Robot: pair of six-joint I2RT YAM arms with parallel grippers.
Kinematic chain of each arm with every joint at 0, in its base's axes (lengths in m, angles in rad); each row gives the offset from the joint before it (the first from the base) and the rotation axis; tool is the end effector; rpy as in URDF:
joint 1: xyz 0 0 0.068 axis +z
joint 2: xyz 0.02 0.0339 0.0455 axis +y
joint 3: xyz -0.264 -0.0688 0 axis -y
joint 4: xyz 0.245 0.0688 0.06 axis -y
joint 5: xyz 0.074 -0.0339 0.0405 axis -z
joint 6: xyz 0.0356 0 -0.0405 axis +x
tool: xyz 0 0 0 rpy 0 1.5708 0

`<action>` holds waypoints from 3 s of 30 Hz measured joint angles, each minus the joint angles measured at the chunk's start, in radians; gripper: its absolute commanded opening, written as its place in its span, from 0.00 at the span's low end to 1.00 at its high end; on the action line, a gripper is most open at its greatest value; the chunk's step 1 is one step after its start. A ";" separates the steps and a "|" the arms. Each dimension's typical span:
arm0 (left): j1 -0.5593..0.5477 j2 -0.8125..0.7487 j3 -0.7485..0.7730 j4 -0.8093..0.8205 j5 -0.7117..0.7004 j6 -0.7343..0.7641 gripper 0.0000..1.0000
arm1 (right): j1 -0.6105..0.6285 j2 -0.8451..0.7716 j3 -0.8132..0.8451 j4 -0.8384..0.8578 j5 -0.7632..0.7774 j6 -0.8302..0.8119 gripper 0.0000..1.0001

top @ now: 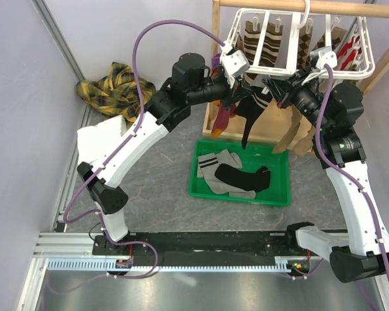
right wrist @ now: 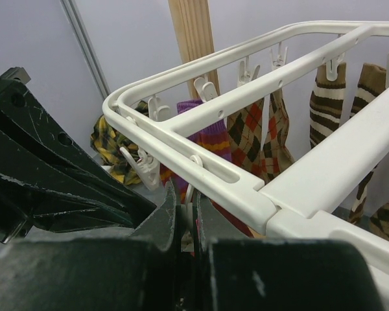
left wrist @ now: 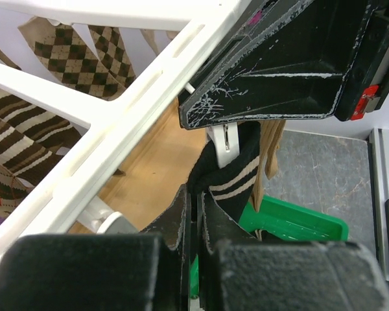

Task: Clip the socks to the hanger
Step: Clamp the sock onto the hanger, then open the clamp at the hanger.

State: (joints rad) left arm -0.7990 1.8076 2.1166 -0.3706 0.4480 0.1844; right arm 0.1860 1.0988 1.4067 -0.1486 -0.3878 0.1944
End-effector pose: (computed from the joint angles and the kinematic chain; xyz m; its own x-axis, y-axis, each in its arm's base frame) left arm 0.2700 -0.2995 0.4953 0.1315 0.1018 -0.9861 0.9393 0.3053 0.1568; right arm 0.2146 0.0541 0.4970 0.0490 0.1912 -0.9803 -0.5581 0.8192 0.1319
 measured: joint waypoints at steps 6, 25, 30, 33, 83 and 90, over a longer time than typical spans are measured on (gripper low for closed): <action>-0.005 0.015 0.039 -0.002 0.000 -0.009 0.02 | 0.000 -0.002 0.000 0.005 -0.004 0.002 0.00; -0.015 0.042 0.071 0.000 -0.027 -0.032 0.02 | 0.000 -0.031 -0.006 -0.018 -0.046 0.026 0.60; -0.015 0.042 0.071 0.006 -0.029 -0.043 0.21 | 0.014 -0.052 -0.010 -0.055 -0.067 0.037 0.74; -0.015 0.039 0.056 0.019 -0.041 -0.053 0.29 | 0.015 -0.071 -0.015 -0.059 -0.058 0.038 0.77; -0.021 -0.015 -0.557 0.959 -0.478 0.000 0.72 | 0.051 -0.187 -0.092 -0.070 0.245 0.013 0.98; -0.069 0.021 -0.525 1.017 -0.598 0.084 0.67 | 0.072 -0.195 -0.097 -0.069 0.264 -0.002 0.98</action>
State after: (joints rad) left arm -0.8680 1.8290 1.5917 0.6468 -0.1497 0.2680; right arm 0.2584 0.9039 1.3094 -0.2180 -0.1238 0.1921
